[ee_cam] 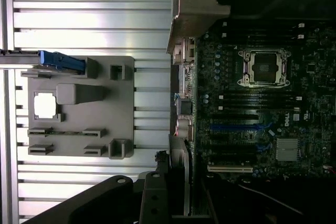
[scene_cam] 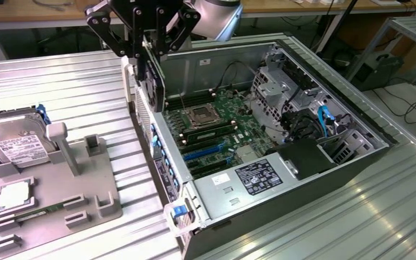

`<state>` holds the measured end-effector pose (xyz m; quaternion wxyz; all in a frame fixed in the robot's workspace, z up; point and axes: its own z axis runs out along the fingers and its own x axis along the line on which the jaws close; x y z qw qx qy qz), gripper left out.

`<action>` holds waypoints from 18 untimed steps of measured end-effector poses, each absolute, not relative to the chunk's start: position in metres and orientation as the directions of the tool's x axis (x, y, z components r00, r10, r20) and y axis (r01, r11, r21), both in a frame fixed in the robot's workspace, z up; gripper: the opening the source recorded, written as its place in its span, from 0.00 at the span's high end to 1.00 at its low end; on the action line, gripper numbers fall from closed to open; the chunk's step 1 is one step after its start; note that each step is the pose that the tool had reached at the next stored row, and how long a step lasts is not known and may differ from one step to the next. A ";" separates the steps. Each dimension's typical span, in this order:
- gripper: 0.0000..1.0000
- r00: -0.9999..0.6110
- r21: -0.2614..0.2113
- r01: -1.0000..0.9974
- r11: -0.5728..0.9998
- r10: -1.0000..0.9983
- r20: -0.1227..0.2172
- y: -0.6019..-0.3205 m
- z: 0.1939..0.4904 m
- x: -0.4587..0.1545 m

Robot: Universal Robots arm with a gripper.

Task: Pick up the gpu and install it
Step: 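Pick up the gpu and move the gpu toward the slot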

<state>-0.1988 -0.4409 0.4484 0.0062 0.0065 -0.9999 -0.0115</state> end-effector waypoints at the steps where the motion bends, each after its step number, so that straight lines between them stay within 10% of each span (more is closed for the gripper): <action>1: 0.73 -1.000 0.023 -0.013 1.000 -0.013 0.012 -0.441 0.448 -0.198; 18: 0.73 -1.000 0.023 -0.013 1.000 -0.013 0.012 -0.441 0.448 -0.184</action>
